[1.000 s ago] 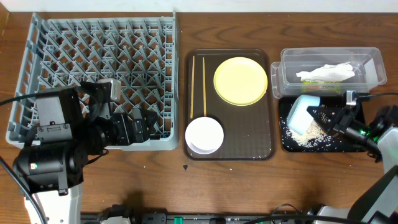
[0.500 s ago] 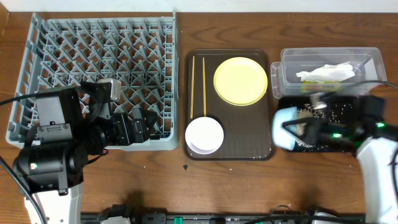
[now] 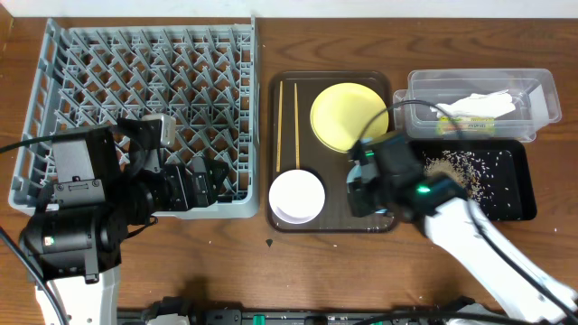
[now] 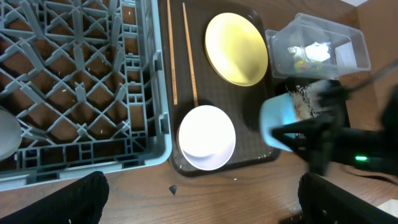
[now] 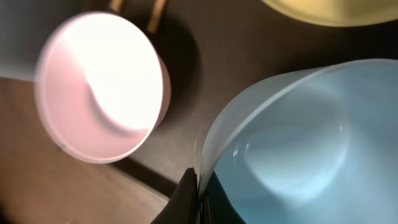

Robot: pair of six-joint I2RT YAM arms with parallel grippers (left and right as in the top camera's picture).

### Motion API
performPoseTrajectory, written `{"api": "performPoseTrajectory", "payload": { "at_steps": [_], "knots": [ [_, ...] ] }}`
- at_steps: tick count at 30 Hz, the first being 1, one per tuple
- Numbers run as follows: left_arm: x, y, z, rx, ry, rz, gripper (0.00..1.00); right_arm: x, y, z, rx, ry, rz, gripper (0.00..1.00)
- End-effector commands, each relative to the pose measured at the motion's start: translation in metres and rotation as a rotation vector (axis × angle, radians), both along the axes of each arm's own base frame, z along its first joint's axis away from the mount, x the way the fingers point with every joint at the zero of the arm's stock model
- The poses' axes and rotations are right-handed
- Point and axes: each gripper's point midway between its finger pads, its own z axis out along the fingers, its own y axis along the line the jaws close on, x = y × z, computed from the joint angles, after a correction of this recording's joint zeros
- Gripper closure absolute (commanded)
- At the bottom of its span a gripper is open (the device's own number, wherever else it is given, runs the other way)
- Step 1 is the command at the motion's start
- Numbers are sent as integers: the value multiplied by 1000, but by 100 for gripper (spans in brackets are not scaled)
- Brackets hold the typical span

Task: Sort waste into correct bins and load items into the dishwasher
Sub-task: 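Carry the empty blue bowl back and set it on the brown tray, then move the left gripper over the chopsticks on the brown tray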

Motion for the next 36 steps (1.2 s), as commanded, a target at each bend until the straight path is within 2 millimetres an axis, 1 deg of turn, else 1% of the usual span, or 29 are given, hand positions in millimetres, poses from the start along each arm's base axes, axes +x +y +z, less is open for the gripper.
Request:
{"api": "performPoseTrajectory", "payload": {
  "at_steps": [1, 2, 3, 5, 6, 8, 9, 12, 15, 16, 17, 20, 22, 24, 26, 28, 30, 32, 33, 34, 36],
  "knots": [
    [-2, -3, -1, -6, 1, -19, 2, 5, -3, -23, -110, 4, -60, 99],
    [-2, -3, -1, -6, 1, -19, 2, 5, -1, -28, -117, 16, -57, 96],
    [-2, -3, -1, -7, 1, -19, 2, 4, 0, -30, -116, 23, -55, 87],
    [-1, -3, 0, -15, 6, -11, 2, 5, 4, -25, -90, 22, -48, 64],
    [-2, -4, 0, -25, 14, -2, 2, 8, 6, -19, -74, 10, -52, 53],
    [-1, -4, 0, -34, 19, 11, 2, 16, 10, -2, -39, -29, -65, 36],
    [3, -3, 3, -32, -3, 10, 2, 21, 10, 8, -20, -51, -77, 31],
    [13, -1, 11, -25, -61, 14, 2, 30, 14, 38, 62, -104, -83, 30],
    [22, 0, 19, -26, -110, 22, 2, 30, 25, 60, 165, -107, -68, 46],
    [25, 0, 21, -40, -112, 38, 2, 30, 29, 64, 190, -99, -75, 49],
    [27, 0, 23, -60, -109, 61, 2, 30, 32, 66, 203, -94, -76, 50],
    [33, -2, 23, -107, -82, 101, 2, 32, 34, 67, 202, -89, -72, 50],
    [33, -7, 14, -93, -39, 89, 2, 35, 35, 70, 207, -95, -81, 49],
    [33, -8, -3, -27, 17, 97, 2, 39, 37, 74, 216, -113, -82, 45],
    [34, -11, -19, 60, 69, 96, 2, 46, 32, 79, 207, -139, -104, 39],
    [37, -17, -35, 146, 115, 80, 2, 55, 24, 86, 213, -149, -140, 39],
    [42, -26, -50, 227, 155, 62, 1, 63, 12, 93, 230, -136, -218, 39],
    [50, -34, -66, 315, 176, 59, 0, 69, -5, 99, 247, -118, -307, 43],
    [56, -38, -72, 347, 178, 62, 2, 71, -14, 102, 254, -113, -344, 43],
    [62, -47, -77, 357, 172, 45, 3, 72, -23, 105, 263, -108, -369, 44],
    [73, -67, -83, 339, 152, 2, 1, 73, -40, 112, 291, -96, -407, 45]
  ]
}}
